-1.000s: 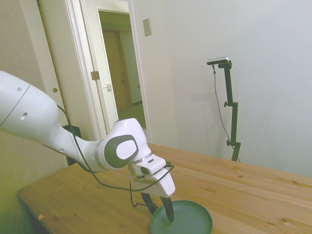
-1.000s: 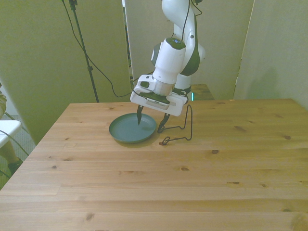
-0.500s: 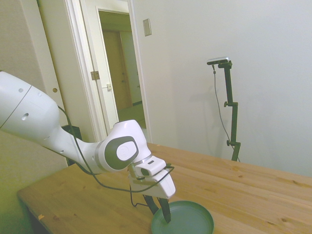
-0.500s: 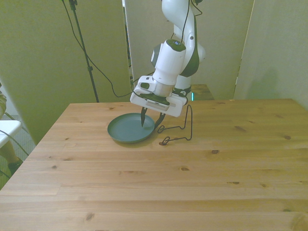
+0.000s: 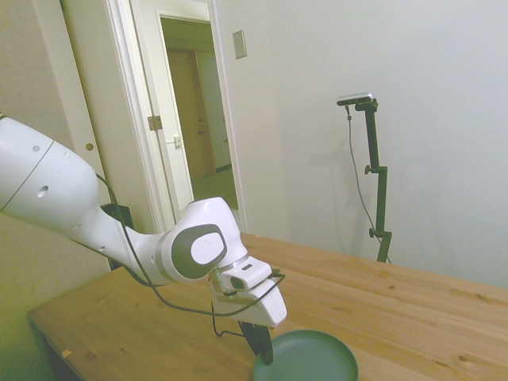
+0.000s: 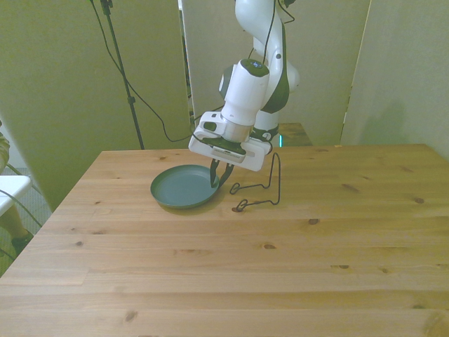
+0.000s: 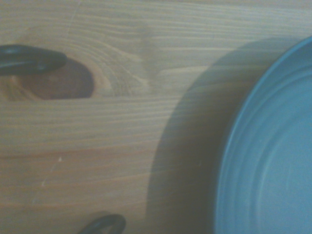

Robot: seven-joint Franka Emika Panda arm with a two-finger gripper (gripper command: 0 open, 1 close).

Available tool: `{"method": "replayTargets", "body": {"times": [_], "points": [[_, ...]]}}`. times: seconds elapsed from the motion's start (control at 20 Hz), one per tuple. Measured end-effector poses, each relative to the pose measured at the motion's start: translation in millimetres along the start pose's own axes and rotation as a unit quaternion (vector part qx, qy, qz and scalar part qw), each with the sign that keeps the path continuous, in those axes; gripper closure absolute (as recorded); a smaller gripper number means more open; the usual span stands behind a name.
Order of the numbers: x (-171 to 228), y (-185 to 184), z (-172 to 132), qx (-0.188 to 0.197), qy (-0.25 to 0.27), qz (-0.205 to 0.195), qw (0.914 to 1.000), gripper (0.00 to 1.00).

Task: Load the plate

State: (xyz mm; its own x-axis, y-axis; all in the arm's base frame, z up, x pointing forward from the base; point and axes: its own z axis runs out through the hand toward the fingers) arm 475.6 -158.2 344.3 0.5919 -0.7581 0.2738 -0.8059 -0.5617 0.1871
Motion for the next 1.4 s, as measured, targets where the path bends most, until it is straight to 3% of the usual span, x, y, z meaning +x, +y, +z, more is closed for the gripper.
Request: {"method": "replayTargets", "body": {"times": [0.75, 1.4], "points": [[-4, 15, -11, 0.010, -0.001, -0.049, 0.9987, 1.00], [-6, 69, -78, 0.102, -0.044, -0.092, 0.9895, 1.00]]}}
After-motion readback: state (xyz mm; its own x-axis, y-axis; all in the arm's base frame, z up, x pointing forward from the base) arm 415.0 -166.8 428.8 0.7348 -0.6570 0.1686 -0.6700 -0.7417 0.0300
